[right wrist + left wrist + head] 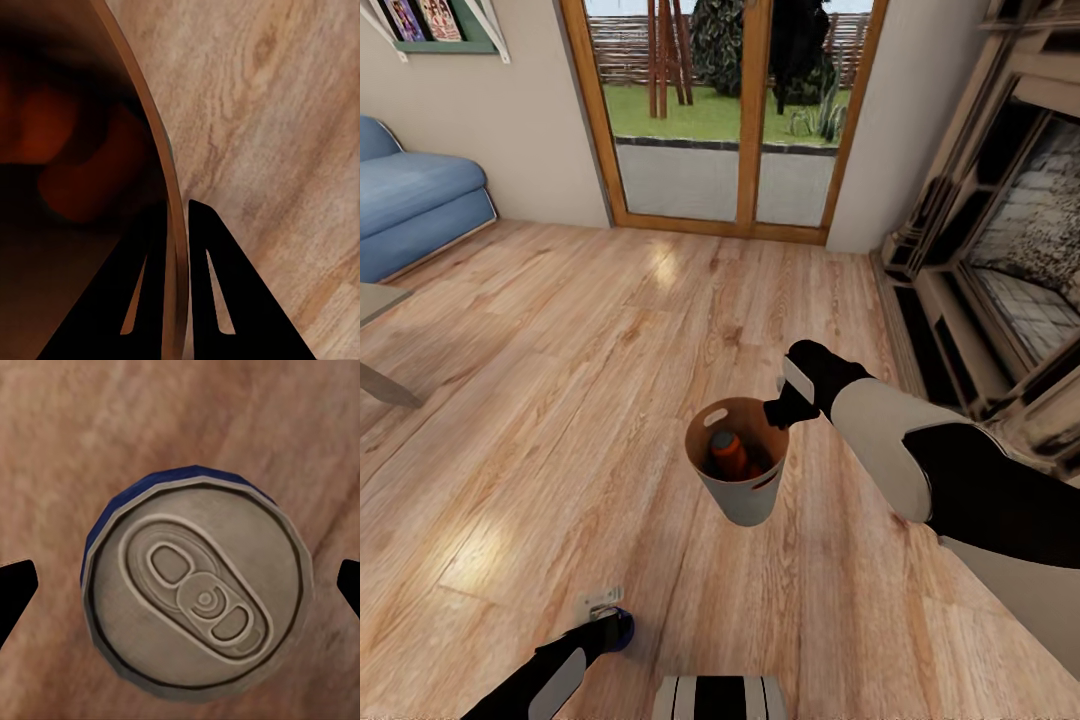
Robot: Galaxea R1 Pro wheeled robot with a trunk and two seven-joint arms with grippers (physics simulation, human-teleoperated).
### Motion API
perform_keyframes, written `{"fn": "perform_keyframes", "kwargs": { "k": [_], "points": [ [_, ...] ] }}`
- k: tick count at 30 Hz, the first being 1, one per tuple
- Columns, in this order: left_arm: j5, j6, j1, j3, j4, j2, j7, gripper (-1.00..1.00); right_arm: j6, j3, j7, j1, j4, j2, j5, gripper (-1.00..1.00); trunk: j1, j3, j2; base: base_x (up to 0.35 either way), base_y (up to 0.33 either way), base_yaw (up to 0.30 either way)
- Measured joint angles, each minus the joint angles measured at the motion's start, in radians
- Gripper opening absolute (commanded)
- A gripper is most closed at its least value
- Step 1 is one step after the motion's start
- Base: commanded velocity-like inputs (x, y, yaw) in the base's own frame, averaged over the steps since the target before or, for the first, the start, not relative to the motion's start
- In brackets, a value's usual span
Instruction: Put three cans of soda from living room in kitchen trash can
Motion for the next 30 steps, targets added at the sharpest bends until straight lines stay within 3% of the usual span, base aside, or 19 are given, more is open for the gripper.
{"fn": "perform_keyframes", "kwargs": {
  "k": [5,16,17,27,30],
  "points": [
    [0.0,-0.001,0.0,0.0,0.0,0.0,0.0,1.0,0.0,0.0,0.0,0.0,0.0,0.0,0.001,-1.0,0.001,-0.012,-0.001,0.0,0.0,0.0],
    [0.0,-0.005,0.0,0.0,0.0,0.0,0.0,1.0,0.0,0.0,0.0,-0.001,0.0,0.0,0.0,-1.0,0.001,-0.012,-0.001,0.0,0.0,0.0],
    [0.0,-0.007,0.0,0.0,0.0,0.0,0.0,-1.0,0.0,0.0,0.0,-0.001,0.0,0.0,0.001,-1.0,0.001,-0.012,-0.001,0.0,0.0,0.0],
    [0.001,-0.036,0.0,0.001,-0.001,-0.001,0.0,-1.0,0.0,0.001,0.0,0.0,0.0,0.0,0.001,-1.0,0.001,-0.012,-0.001,0.0,0.0,0.0],
    [0.001,-0.031,0.0,0.001,0.0,-0.002,-0.001,-1.0,0.0,0.002,-0.001,-0.001,0.0,0.0,0.003,-1.0,0.0,0.0,0.0,0.0,0.0,0.0]
  ]
}}
